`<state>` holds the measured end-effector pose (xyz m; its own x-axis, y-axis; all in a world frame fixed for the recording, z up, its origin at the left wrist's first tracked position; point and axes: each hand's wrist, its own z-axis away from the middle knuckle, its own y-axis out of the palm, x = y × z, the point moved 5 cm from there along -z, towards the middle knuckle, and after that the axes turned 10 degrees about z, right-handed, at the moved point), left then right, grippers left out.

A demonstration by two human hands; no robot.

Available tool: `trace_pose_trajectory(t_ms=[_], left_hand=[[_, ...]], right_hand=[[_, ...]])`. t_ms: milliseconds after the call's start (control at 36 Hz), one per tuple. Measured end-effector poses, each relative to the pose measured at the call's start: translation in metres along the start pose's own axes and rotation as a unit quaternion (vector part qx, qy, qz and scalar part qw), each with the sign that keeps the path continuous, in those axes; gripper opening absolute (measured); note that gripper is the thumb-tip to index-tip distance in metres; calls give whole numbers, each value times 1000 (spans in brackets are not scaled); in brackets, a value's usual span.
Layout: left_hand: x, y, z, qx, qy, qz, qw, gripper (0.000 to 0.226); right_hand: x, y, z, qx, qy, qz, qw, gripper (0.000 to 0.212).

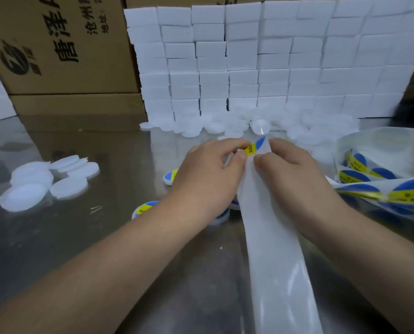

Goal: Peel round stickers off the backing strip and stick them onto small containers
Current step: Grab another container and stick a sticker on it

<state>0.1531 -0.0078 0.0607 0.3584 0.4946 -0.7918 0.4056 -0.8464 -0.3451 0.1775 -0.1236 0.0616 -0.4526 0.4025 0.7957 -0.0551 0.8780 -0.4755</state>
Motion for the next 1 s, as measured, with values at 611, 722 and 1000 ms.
trace_pose_trajectory(t_ms=[611, 722, 1000], left_hand=[[-3, -16, 10, -37, 111, -199, 973, 34], [-2, -17, 10, -41, 115, -204, 971, 30], [-2, -13, 13, 1, 62, -99, 993, 3]], right_hand=[[0, 3, -4, 30, -62, 75, 995, 25], [0, 3, -3, 34, -59, 73, 995, 28], [-1, 2, -4, 42, -65, 72, 994, 28]])
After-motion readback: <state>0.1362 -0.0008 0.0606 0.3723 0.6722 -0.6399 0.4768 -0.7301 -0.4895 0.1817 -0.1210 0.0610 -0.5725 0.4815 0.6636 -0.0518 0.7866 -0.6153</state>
